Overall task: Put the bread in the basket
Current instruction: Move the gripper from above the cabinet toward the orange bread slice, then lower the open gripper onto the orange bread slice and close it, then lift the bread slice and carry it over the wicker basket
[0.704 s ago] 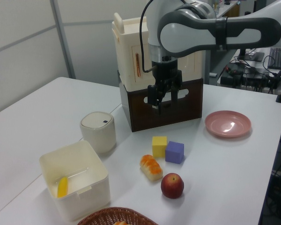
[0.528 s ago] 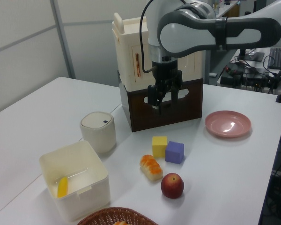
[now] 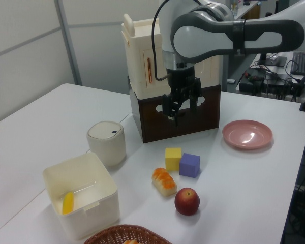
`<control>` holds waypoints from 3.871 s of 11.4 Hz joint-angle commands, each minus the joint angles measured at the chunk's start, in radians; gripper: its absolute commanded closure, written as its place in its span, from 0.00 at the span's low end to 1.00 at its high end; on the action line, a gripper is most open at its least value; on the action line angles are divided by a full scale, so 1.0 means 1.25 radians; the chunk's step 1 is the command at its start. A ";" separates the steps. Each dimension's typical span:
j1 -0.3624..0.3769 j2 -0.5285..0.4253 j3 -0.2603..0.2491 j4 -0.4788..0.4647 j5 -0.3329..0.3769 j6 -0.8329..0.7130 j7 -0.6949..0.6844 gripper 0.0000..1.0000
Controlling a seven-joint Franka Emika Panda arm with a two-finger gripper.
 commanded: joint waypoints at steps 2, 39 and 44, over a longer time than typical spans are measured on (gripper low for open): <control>0.001 0.015 -0.003 -0.013 0.018 0.005 0.182 0.00; 0.001 0.259 0.000 -0.115 0.040 0.360 0.179 0.54; 0.116 0.190 0.001 -0.062 0.039 0.209 0.144 0.53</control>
